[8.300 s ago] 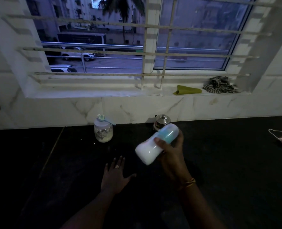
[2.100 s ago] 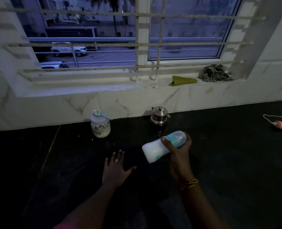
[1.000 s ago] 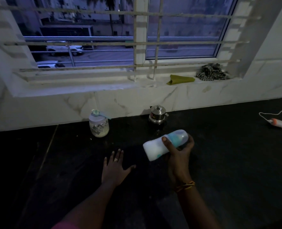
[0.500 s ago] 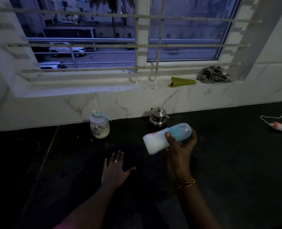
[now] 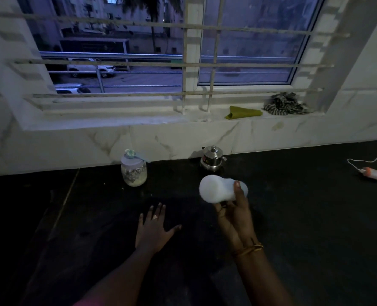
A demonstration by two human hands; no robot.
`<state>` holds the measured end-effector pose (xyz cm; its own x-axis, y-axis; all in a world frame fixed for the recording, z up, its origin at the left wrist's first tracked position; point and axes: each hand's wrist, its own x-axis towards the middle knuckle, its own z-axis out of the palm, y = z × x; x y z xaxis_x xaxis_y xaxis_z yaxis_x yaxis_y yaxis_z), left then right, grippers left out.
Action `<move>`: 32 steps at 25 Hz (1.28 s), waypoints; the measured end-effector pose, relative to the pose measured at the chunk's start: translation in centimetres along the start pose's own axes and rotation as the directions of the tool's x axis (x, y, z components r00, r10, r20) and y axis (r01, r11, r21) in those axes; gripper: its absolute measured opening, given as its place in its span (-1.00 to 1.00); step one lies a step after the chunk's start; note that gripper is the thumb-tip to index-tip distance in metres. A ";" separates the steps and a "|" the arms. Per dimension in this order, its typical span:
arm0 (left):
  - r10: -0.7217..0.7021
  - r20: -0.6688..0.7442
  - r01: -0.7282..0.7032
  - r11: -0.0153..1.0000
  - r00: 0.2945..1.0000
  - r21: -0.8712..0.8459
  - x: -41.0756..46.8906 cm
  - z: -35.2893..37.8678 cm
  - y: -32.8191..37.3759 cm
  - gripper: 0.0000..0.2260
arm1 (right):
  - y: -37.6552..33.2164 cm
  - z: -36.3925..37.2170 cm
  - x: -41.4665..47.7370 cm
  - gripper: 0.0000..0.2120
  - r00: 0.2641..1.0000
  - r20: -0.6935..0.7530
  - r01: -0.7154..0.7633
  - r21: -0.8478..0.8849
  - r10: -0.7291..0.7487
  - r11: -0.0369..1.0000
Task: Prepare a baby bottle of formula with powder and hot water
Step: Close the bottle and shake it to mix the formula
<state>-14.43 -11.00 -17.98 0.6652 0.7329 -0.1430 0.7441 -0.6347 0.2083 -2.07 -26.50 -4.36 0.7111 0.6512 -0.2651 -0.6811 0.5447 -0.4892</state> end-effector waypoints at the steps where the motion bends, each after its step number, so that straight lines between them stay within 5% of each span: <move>1: 0.001 0.002 -0.001 1.000 1.000 -0.004 0.0 -0.1 0.0 -0.15 | 0.1 -0.1 0.0 -0.14 1.000 0.009 -0.029 0.028 0.029 0.999; 6: 0.018 -0.020 -0.018 1.000 1.000 0.001 0.0 0.3 -0.1 -0.10 | 0.7 -0.4 -1.1 -0.34 0.995 0.085 0.074 -0.312 -0.050 0.947; 12: 0.005 -0.020 -0.005 1.000 1.000 0.014 0.1 0.1 -0.1 -0.16 | 0.6 -0.5 -0.7 -0.38 0.985 -0.010 0.173 -0.081 -0.174 0.982; 16: 0.016 -0.046 -0.015 1.000 0.999 0.012 0.2 0.5 -0.1 0.06 | 0.8 -0.7 -0.9 -0.01 0.981 0.151 0.159 -0.230 -0.126 0.960; 18: 0.017 -0.028 -0.017 1.000 0.999 0.001 0.3 0.6 -0.2 0.15 | 1.0 -0.9 -1.2 -0.02 0.975 0.172 0.190 -0.331 -0.139 0.924; 23: 0.014 -0.008 -0.014 1.000 1.000 0.012 0.1 0.2 -0.2 -0.16 | 0.1 -0.6 -1.0 0.01 0.970 0.105 0.240 -0.265 -0.219 0.934; 27: 0.017 -0.031 -0.016 0.999 0.999 0.031 0.2 0.4 -0.2 0.02 | 0.8 -0.5 -1.1 0.01 0.978 0.126 0.197 -0.298 -0.166 0.934; 32: 0.026 -0.003 -0.026 1.000 1.000 0.007 0.3 0.3 -0.3 -0.01 | 1.3 -0.5 -2.0 -0.13 0.976 0.153 0.205 -0.397 -0.155 0.895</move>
<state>-14.44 -10.68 -18.38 0.6840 0.7169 -0.1347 0.7271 -0.6552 0.2052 -4.26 -27.35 -4.89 0.7730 0.6319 -0.0555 -0.3948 0.4107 -0.8218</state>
